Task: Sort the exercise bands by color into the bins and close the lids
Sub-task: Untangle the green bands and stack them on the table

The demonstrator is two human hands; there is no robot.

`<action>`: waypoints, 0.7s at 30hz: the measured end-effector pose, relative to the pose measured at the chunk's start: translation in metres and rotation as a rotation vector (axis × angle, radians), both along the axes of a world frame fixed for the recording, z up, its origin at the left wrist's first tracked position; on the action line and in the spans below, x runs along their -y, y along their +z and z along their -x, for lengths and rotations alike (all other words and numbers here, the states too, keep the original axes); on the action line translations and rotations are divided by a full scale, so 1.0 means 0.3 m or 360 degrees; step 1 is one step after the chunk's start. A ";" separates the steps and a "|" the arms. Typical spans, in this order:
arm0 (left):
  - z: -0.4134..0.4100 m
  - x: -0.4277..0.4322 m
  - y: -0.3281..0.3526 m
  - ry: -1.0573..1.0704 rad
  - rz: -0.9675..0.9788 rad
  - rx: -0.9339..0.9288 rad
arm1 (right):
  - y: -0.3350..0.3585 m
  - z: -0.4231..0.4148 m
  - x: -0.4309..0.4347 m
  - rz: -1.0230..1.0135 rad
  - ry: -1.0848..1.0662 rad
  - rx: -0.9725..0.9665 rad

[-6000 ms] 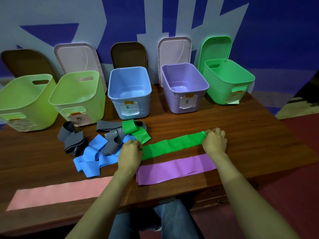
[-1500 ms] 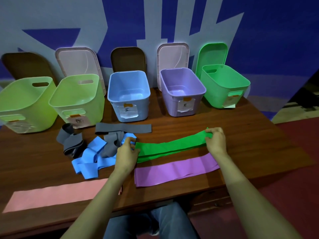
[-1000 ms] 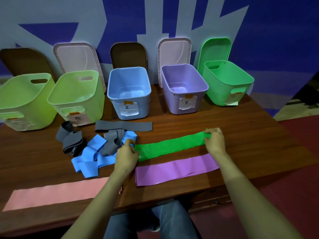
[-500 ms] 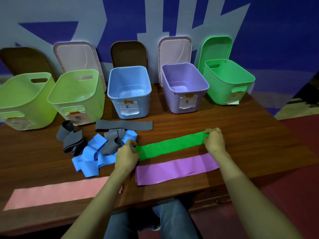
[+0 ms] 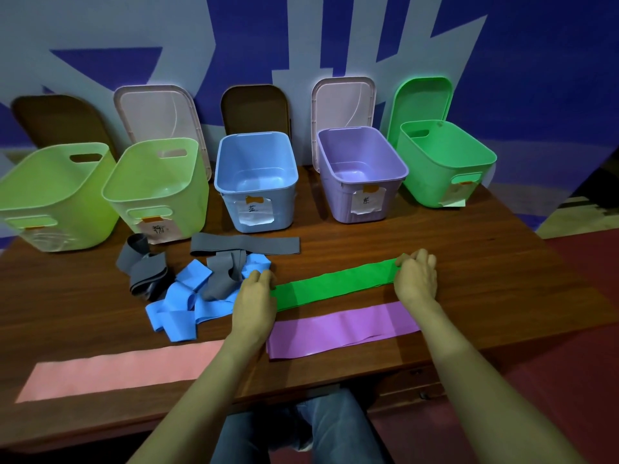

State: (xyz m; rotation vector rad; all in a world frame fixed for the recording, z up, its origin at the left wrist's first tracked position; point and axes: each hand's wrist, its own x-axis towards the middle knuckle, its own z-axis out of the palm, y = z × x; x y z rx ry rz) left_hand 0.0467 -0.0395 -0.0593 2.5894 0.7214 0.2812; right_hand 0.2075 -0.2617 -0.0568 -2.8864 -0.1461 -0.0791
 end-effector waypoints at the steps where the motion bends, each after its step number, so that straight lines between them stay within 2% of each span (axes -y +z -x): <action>1: -0.001 0.002 -0.001 -0.0025 -0.0043 -0.0034 | 0.003 0.003 -0.001 0.0010 0.0009 -0.0006; 9: -0.006 0.010 0.045 -0.0170 -0.0332 -0.0409 | 0.033 0.045 -0.026 0.0239 0.0145 -0.0144; 14: 0.006 0.001 0.056 -0.0200 -0.0165 -0.0425 | 0.042 0.133 -0.105 0.0185 0.0320 -0.0091; 21: 0.050 0.001 0.068 -0.0185 0.0090 -0.0240 | 0.058 0.277 -0.241 -0.0061 0.0766 -0.0025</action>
